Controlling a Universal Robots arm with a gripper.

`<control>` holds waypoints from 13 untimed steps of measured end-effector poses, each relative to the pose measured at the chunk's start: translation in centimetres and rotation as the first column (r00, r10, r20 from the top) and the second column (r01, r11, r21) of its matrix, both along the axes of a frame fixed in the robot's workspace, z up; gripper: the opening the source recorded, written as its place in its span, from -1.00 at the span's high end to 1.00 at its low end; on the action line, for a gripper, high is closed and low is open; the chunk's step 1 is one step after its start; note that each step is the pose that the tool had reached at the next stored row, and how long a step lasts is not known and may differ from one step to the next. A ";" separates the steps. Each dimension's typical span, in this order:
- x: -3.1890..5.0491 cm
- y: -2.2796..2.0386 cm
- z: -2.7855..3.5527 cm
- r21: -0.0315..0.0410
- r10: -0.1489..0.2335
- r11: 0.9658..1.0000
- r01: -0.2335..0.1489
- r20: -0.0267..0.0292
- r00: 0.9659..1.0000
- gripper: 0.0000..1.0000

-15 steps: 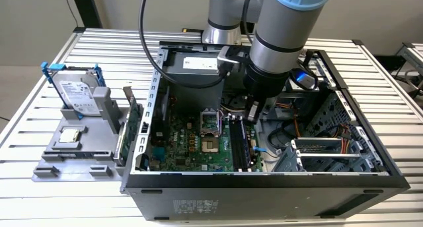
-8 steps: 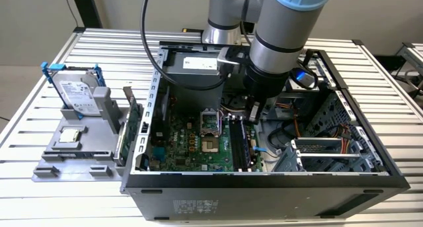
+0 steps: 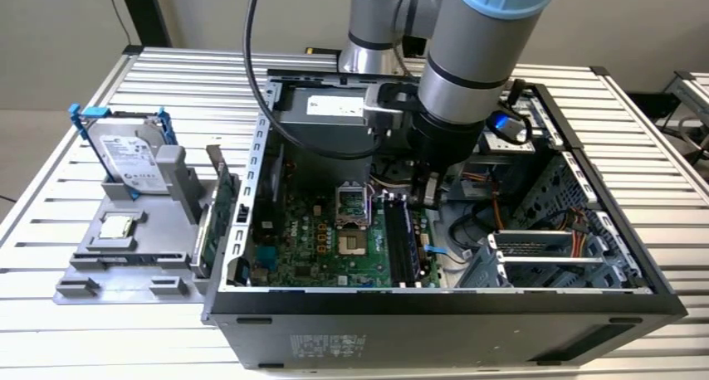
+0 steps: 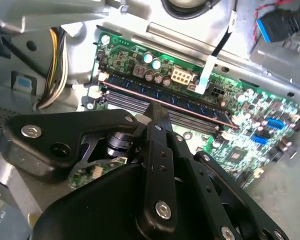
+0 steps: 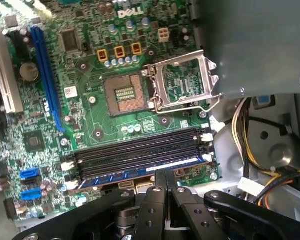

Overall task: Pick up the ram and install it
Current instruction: 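Press down the ram until it locks into place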

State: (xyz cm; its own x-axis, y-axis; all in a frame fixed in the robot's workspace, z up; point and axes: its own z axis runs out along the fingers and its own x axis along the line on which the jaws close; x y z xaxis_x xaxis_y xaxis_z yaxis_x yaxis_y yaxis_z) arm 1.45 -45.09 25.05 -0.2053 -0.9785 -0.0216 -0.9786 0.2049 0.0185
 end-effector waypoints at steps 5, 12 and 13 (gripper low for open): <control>0.00 -0.01 -0.07 0.000 0.063 0.998 -0.063 0.000 0.998 1.00; 0.01 -0.08 -0.22 0.000 0.147 0.989 -0.147 0.000 0.989 1.00; 0.02 -0.12 -0.25 0.000 0.154 0.988 -0.154 0.000 0.988 1.00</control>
State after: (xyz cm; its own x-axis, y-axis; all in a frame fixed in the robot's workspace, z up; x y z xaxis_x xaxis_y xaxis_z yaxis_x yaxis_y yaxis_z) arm 1.48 -45.21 24.80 -0.0525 -0.9984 -0.0216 -0.9985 0.0521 0.0185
